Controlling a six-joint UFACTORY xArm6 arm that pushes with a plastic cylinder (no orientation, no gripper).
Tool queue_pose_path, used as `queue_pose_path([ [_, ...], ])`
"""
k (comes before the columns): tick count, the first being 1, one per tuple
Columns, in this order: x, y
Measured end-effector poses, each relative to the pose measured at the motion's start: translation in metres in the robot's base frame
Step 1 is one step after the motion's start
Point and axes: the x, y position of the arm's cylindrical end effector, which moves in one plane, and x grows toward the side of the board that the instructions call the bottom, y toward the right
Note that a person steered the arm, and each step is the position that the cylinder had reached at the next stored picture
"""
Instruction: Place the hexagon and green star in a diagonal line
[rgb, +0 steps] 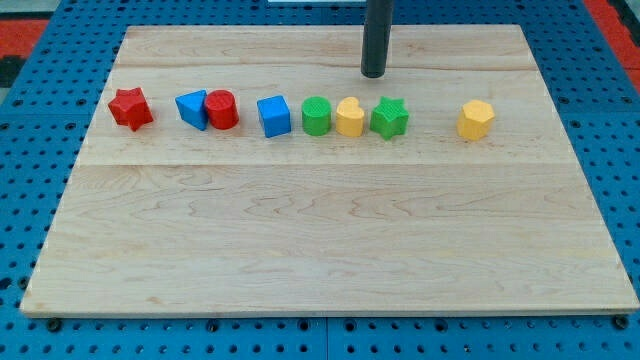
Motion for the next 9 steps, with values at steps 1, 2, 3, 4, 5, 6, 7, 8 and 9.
queue_pose_path([
  [1,-0.005,0.014],
  [2,-0.009,0.021],
  [3,-0.009,0.02],
  [4,-0.009,0.06],
  [5,0.008,0.104],
  [6,0.055,0.104],
  [7,0.075,0.106],
  [8,0.073,0.11],
  [9,0.099,0.082],
])
